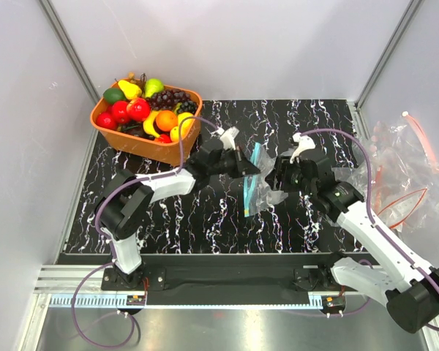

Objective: Place the food in the zip-top bag and seal the zipper
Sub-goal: Adjust the zipper food storage bag at the center of the board.

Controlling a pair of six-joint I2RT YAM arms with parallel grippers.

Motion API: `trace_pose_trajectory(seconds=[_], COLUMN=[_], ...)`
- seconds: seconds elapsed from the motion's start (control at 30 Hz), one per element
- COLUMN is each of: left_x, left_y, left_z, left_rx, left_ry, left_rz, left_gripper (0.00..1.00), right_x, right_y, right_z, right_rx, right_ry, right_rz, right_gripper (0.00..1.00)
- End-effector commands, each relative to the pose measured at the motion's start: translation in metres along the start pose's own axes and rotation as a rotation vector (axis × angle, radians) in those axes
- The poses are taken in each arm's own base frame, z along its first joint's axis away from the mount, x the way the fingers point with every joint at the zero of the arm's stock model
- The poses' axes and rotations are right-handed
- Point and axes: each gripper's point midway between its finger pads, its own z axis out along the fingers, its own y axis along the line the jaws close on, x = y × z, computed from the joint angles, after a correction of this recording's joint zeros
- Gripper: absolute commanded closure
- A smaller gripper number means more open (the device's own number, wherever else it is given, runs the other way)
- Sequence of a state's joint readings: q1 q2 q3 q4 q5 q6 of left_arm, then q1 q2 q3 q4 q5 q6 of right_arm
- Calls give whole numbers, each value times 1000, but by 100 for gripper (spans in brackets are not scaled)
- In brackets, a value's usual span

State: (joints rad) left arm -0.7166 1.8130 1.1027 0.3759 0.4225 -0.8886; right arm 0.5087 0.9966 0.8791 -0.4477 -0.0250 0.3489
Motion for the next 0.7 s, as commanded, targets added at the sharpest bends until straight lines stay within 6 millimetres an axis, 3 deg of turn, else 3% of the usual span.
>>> trace_pose_trajectory(seconds=[0.0, 0.2, 0.5, 0.67], left_x=[-6, 0, -15, -18], left_y=[-23, -3, 14, 14], left_z=[-20, -35, -58, -58], left_rx=[160, 170, 198, 209], left_ry=[-6, 10, -28, -28], left_rz=[43, 5, -31, -35], left_gripper=[100, 100, 100, 100], right_x=[-9, 6, 13, 19], right_y=[-14, -37, -63, -57], right_z=[-4, 21, 43, 58], right_rx=[101, 212, 193, 119], right_ry=[-51, 16, 34, 44], right_rz=[46, 85, 213, 247], right_gripper=[38, 36, 38, 40])
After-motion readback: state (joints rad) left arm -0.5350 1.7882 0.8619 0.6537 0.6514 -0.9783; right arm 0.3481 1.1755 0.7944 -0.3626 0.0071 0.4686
